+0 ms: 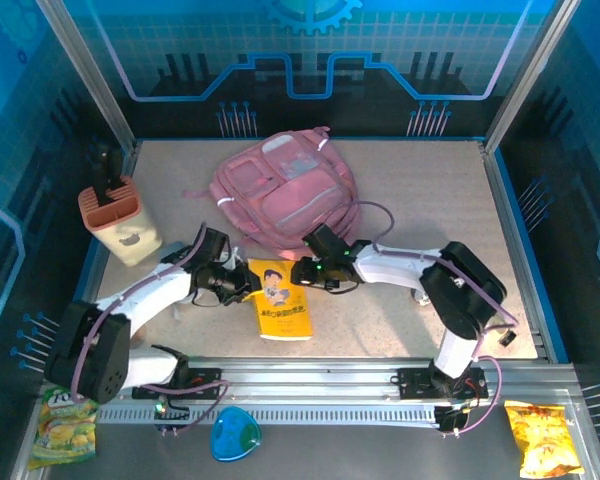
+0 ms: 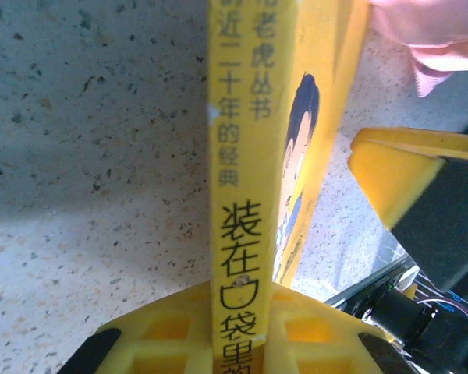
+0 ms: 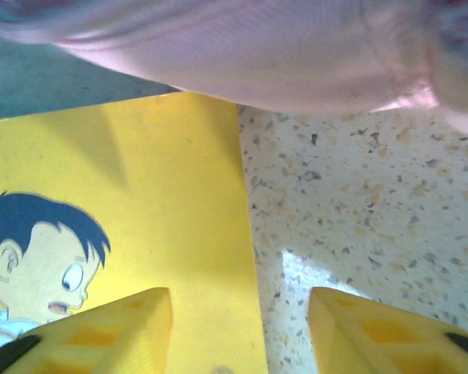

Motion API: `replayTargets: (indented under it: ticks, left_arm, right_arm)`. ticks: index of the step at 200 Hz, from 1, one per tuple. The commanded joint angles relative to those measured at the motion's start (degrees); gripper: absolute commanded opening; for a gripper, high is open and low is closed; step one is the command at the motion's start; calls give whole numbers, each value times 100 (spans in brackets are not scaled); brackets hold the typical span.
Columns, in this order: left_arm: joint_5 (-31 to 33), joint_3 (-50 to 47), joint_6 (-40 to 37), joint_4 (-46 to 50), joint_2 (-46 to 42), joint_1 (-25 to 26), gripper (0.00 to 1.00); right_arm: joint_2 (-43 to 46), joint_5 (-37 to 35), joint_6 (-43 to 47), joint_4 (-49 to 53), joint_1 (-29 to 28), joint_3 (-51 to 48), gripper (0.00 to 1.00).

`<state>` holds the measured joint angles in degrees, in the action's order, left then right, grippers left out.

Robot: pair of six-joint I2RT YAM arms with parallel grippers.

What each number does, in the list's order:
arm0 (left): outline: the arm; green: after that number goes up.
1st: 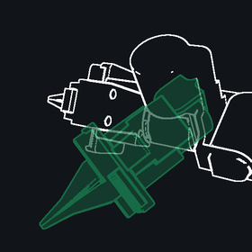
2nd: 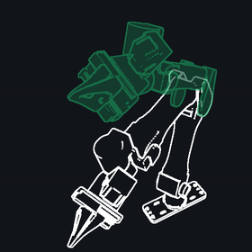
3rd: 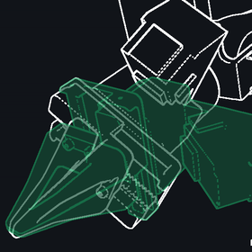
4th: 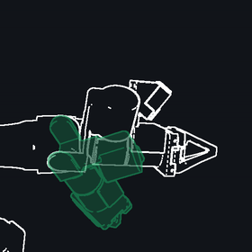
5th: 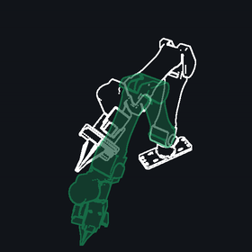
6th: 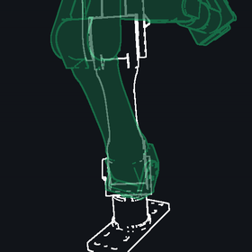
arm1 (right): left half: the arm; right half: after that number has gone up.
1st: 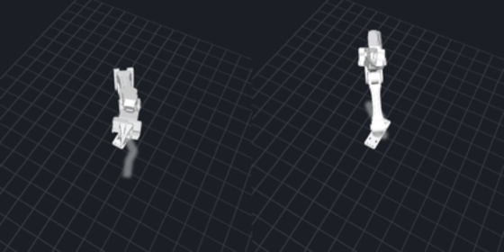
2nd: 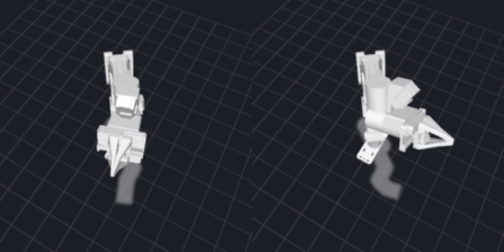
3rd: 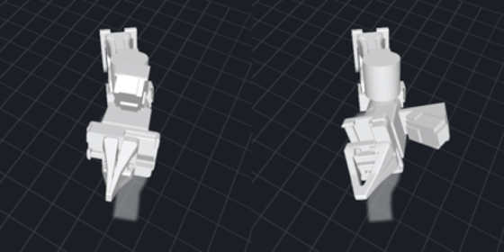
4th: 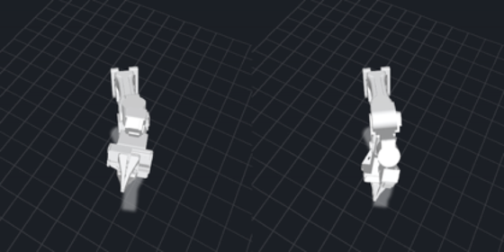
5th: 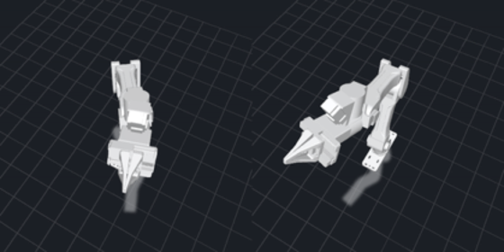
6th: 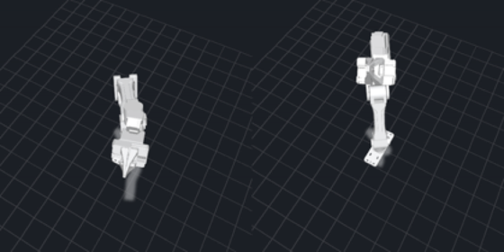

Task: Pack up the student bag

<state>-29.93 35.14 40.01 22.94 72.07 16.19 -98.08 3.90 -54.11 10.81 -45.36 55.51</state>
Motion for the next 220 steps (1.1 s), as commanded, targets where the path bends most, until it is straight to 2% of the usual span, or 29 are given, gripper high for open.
replayTargets:
  ticks: [1, 31, 62, 104, 146, 171, 220]
  left_arm:
    - [417, 285, -6, 170, -542, -141, 0]
    - [680, 472, 58, 174, -1148, -203, 0]
    - [595, 839, 308, -312, -1406, -230, 0]
    - [218, 1821, 798, -1443, -973, -213, 0]
    - [764, 2205, 1447, -2655, -485, -82, 0]
    - [1129, 2412, 1845, -3323, -84, 13, 0]
    - [1594, 2638, 2371, -4208, 589, 320, 0]
  right_arm:
    - [571, -121, -108, -715, 176, -382, 57]
    - [1140, 75, -284, -1506, 304, -970, 70]
    - [1653, 242, -644, -2248, 487, -1476, 82]
    - [2417, 379, -1180, -3072, 1021, -2053, 93]
    - [3011, 560, -1721, -3830, 1540, -2272, 100]
    - [2953, 757, -2070, -4019, 1641, -2056, 100]
    - [2009, 1220, -3221, -5587, 1702, -1820, 100]
